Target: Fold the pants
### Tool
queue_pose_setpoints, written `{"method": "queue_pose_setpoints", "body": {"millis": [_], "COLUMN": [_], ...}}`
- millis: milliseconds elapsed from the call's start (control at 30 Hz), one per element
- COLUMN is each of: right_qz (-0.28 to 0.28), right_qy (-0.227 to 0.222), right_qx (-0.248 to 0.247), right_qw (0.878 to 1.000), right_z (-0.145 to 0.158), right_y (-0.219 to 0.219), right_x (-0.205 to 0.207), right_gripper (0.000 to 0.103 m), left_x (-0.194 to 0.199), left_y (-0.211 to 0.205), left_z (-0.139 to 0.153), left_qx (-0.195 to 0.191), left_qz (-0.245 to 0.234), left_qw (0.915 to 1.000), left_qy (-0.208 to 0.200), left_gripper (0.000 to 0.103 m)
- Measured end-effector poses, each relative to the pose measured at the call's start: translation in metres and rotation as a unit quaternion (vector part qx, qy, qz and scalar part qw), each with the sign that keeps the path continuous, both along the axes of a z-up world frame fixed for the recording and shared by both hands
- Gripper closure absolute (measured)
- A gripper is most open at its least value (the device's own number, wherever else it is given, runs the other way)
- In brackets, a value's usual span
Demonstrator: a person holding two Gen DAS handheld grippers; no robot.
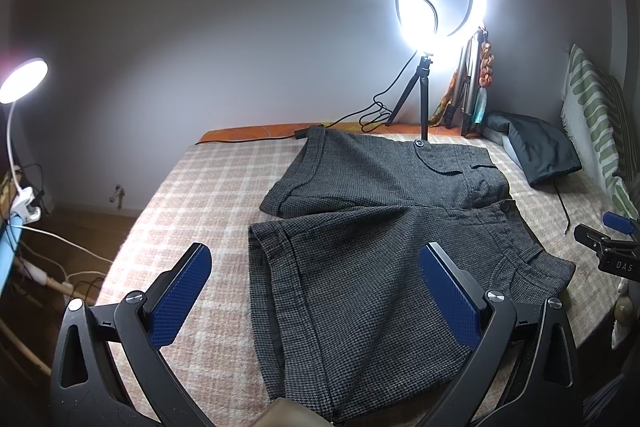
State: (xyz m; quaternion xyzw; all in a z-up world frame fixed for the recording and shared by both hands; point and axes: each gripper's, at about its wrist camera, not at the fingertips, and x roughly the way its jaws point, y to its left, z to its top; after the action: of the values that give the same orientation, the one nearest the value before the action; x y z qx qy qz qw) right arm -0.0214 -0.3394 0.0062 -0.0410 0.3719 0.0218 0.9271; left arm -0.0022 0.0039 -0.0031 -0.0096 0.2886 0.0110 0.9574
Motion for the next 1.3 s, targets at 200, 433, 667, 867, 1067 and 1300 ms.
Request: {"method": "queue_pose_setpoints", "body": {"millis": [200,433,667,867,1067,1300], "right_qz": [0.001,0.006,0.016,0.080,0.164,0.282], "right_qy": [0.001,0.003,0.010,0.002,0.020,0.026], "right_qx": [0.000,-0.001,0.017,0.030,0.002,-0.059], "right_qw": [1.000,1.000,1.000,0.996,0.986,0.957], "right_z": [0.000,-0.002,0.000,-0.001,-0.010,-0.031], "right_y": [0.003,0.002,-0.004,0.001,0.014,0.034], "right_x": [-0.001,-0.001,-0.001,-0.009,-0.018,-0.039], "right_gripper": [0.003,0.003,0.004,0.006,0.008,0.014], "left_x": [0.000,0.002,0.007,0.007,-0.008,-0.032], "left_y": [0.001,0.001,0.005,0.017,0.019,0.008], "left_z": [-0.005,-0.008,-0.015,-0.027,-0.032,-0.032], "left_qx": [0.004,0.016,0.023,-0.002,0.037,0.123], "left_qz": [0.000,0.004,-0.009,-0.073,-0.145,-0.225], "left_qw": [1.0000,0.9998,0.9995,0.9968,0.9867,0.9623], "left_qy": [0.003,0.008,0.017,0.032,0.063,0.090], "left_gripper": [0.000,0.000,0.000,0.005,0.018,0.022]}}
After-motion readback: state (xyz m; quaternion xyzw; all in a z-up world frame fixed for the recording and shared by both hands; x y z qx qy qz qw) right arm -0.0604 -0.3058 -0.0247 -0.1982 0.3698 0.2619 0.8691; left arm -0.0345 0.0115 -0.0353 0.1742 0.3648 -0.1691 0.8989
